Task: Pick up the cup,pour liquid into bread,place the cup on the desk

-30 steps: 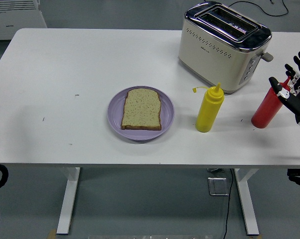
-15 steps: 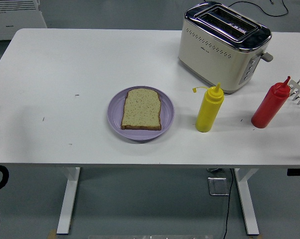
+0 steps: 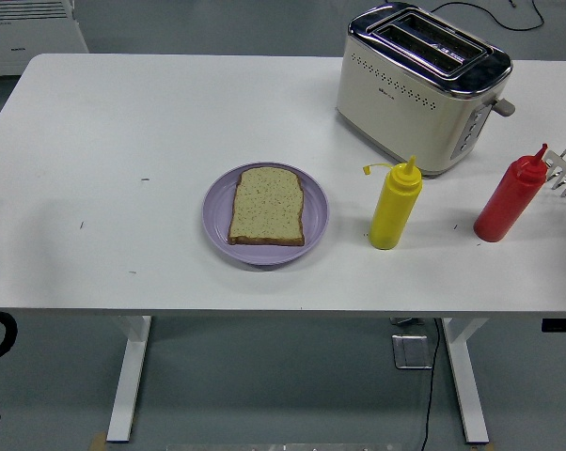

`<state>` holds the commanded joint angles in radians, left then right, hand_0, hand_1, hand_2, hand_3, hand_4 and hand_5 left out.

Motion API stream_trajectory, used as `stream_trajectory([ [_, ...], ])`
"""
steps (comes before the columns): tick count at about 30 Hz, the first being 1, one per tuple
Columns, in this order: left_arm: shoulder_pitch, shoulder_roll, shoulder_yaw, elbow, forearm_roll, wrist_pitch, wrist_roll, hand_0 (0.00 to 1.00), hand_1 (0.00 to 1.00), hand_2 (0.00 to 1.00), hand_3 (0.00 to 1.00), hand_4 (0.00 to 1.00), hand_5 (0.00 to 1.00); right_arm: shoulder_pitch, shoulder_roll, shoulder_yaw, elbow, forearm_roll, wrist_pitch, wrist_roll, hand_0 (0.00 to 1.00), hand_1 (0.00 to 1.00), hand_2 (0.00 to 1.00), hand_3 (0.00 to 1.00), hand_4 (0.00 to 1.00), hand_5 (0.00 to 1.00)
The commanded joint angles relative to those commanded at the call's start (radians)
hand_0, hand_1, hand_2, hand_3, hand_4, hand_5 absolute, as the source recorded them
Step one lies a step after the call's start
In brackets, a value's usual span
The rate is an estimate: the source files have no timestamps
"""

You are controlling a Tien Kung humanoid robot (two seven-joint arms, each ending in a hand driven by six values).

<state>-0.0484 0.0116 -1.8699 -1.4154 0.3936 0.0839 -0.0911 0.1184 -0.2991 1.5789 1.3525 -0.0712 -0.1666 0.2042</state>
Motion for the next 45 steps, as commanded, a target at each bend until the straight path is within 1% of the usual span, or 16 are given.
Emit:
stream_trajectory([
  [1,0.000,0.000,-0.001,0.000,0.000,0.000,0.000,0.843,0.854,0.880,0.806,0.617,0.998,0.000,0.001,0.002,-0.005,0.003,-0.002,-0.011,0.817,0.759,0.763,0.777,0.668,0.654],
  [2,0.000,0.000,-0.002,0.000,0.000,0.001,0.000,0.843,0.854,0.880,0.806,0.617,0.998,0.000,0.002,0.006,-0.018,0.007,0.002,-0.028,0.817,0.759,0.763,0.777,0.668,0.654],
  [6,0.000,0.000,-0.004,0.000,0.000,0.000,0.000,0.843,0.854,0.880,0.806,0.617,0.998,0.001,0.005,0.008,-0.037,0.006,0.012,-0.051,0.817,0.759,0.763,0.777,0.668,0.654],
  [7,0.000,-0.001,-0.004,-0.001,0.001,0.000,0.000,0.843,0.854,0.880,0.805,0.619,0.998,0.001,0.006,0.009,-0.040,0.001,0.018,-0.057,0.810,0.754,0.751,0.766,0.647,0.693],
  [13,-0.001,-0.001,-0.003,-0.001,0.001,-0.001,0.002,0.843,0.854,0.880,0.805,0.619,0.998,0.002,0.006,0.012,-0.044,-0.019,0.035,-0.081,0.810,0.754,0.751,0.766,0.647,0.693],
  [14,-0.001,-0.001,-0.003,-0.001,0.001,-0.001,0.002,0.843,0.852,0.879,0.804,0.616,0.998,0.002,0.006,0.012,-0.044,-0.019,0.036,-0.082,0.805,0.746,0.750,0.759,0.624,0.725],
  [32,-0.002,-0.001,-0.004,-0.001,0.002,-0.002,0.002,0.843,0.853,0.877,0.802,0.616,0.998,0.005,0.009,0.018,-0.056,-0.015,0.038,-0.081,0.795,0.739,0.746,0.756,0.608,0.760],
  [45,-0.003,-0.001,-0.004,-0.002,0.003,-0.003,0.002,0.843,0.852,0.877,0.802,0.616,0.998,0.007,0.009,0.015,-0.055,-0.014,0.041,-0.082,0.792,0.737,0.745,0.756,0.606,0.764],
])
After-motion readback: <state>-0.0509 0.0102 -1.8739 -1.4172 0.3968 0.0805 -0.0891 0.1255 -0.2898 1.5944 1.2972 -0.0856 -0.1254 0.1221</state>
